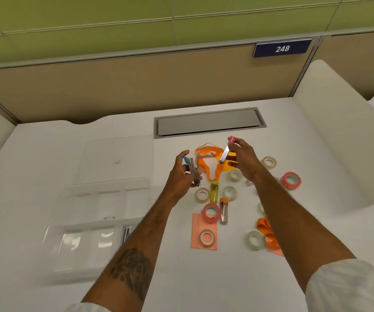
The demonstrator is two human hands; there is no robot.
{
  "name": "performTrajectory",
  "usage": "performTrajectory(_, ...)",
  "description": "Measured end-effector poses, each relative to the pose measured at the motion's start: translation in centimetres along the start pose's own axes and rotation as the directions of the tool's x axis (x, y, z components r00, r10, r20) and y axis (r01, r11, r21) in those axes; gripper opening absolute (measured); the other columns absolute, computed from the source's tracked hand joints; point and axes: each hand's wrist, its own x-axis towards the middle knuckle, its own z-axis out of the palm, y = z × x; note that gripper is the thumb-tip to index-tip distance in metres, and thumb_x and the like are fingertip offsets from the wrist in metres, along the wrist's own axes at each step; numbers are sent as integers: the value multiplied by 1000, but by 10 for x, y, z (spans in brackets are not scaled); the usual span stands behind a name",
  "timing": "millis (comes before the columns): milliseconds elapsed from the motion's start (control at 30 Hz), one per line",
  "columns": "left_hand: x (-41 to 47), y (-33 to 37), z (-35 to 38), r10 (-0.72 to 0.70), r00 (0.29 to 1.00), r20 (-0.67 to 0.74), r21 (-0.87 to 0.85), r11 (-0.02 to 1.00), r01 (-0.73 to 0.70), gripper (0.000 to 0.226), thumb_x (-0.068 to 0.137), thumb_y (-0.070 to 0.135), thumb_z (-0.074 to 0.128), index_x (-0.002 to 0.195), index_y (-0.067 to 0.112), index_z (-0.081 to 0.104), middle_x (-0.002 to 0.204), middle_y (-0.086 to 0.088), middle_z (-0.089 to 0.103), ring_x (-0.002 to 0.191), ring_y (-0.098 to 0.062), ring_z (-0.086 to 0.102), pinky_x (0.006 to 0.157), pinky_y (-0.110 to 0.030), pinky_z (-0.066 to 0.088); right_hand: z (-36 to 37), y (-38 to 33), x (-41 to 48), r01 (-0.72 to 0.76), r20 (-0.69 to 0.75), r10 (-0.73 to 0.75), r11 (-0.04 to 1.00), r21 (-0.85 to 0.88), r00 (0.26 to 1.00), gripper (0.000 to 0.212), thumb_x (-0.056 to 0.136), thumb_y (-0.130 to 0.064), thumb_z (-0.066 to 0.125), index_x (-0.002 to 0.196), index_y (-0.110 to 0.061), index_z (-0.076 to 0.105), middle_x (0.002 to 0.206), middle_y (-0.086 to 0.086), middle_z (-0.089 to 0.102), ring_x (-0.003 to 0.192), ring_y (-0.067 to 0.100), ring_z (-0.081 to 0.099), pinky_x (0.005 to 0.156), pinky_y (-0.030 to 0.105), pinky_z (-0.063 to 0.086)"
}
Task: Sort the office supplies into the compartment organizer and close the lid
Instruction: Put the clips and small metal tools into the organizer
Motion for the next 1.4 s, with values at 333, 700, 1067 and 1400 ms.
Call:
performTrajectory(333,-44,-10,-95,108,982,-152,136,987,-87,39,88,31,70,121,26,48,102,-4,65,87,-20,63,79,-25,48,100,11,-64,135,132,-109,968,-210,985,25,95,-35,56,108,-15,66,103,10,66,73,25,69,62,31,49)
performTrajectory(700,-100,-48,-190,174,983,-52,314,938,-149,46,90,13,67,134,23,56,110,-12,56,105,-32,60,97,-48,52,201,36,-140,175,146,-126,901,-397,981,44,87,-37,67,123,-14,61,99,5,72,79,17,71,60,24,50)
performTrajectory(1067,-130,-78,-220,156,985,68,427,888,-170,31,81,15,77,110,19,71,86,-1,68,79,-15,62,78,-18,45,235,70,-188,140,108,-89,663,-736,990,38,74,-38,77,101,-11,72,93,6,72,77,15,68,67,25,54)
performTrajectory(1400,-133,-75,-224,171,979,114,476,855,-205,29,81,16,78,109,20,73,83,0,70,81,-15,64,86,-29,51,247,93,-203,132,81,-140,401,-907,987,48,81,-42,69,116,-9,62,119,10,62,106,23,59,86,29,46)
